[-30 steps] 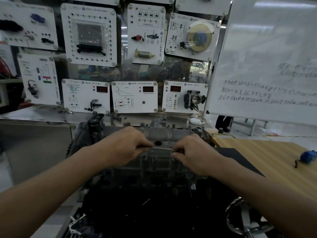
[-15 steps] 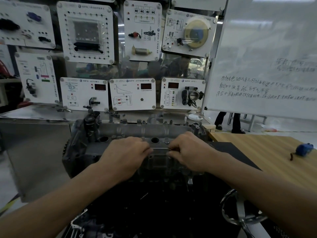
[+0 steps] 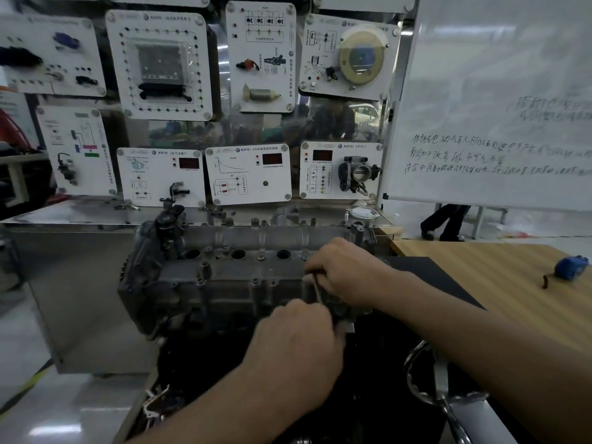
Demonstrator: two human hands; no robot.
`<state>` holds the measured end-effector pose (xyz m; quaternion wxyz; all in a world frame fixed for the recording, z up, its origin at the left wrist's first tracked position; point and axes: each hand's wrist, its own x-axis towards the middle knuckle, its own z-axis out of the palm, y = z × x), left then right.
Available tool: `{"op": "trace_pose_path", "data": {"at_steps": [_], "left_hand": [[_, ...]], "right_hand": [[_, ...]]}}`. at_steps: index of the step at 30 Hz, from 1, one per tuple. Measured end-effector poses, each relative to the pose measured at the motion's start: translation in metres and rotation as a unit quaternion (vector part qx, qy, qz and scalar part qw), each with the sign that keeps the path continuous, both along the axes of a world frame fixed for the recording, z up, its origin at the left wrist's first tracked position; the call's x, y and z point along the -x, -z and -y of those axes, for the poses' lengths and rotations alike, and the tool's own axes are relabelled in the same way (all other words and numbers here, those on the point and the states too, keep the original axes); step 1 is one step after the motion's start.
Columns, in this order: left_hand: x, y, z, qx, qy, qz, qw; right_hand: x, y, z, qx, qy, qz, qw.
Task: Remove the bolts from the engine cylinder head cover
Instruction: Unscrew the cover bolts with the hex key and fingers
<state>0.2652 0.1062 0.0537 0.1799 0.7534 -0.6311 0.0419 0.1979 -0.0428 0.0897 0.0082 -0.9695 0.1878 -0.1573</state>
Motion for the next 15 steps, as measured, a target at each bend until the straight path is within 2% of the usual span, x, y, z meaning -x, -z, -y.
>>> {"op": "trace_pose_path", "data": {"at_steps": [3, 4, 6, 8, 9, 12, 15], "left_hand": [[0.029, -0.014, 0.006, -0.059, 0.124, -0.17, 0.976], [0.032, -0.018, 0.007, -0.059, 0.154, -0.183, 0.969], [0.025, -0.024, 0.008, 0.012, 0.144, -0.11, 0.983], [0.009, -0.024, 0.012, 0.092, 0.078, -0.026, 0.992], [0.0, -0.024, 0.014, 0.094, 0.055, -0.041, 0.993], [-0.015, -0.029, 0.022, 0.03, 0.072, -0.22, 0.972], [-0.034, -0.038, 0.023, -0.042, 0.099, -0.31, 0.945]], "right_hand": [[0.003, 0.003, 0.011, 0.001, -0.041, 0.019, 0.999], [0.003, 0.002, 0.014, -0.004, -0.052, 0.024, 0.998], [0.001, 0.0, 0.02, -0.018, -0.06, 0.028, 0.998], [-0.001, -0.004, 0.022, -0.044, -0.068, 0.039, 0.996], [-0.001, -0.007, 0.022, -0.064, -0.078, 0.054, 0.993], [-0.003, -0.022, 0.019, -0.073, -0.081, 0.074, 0.991], [-0.012, -0.036, 0.013, -0.039, -0.05, 0.076, 0.995]]}}
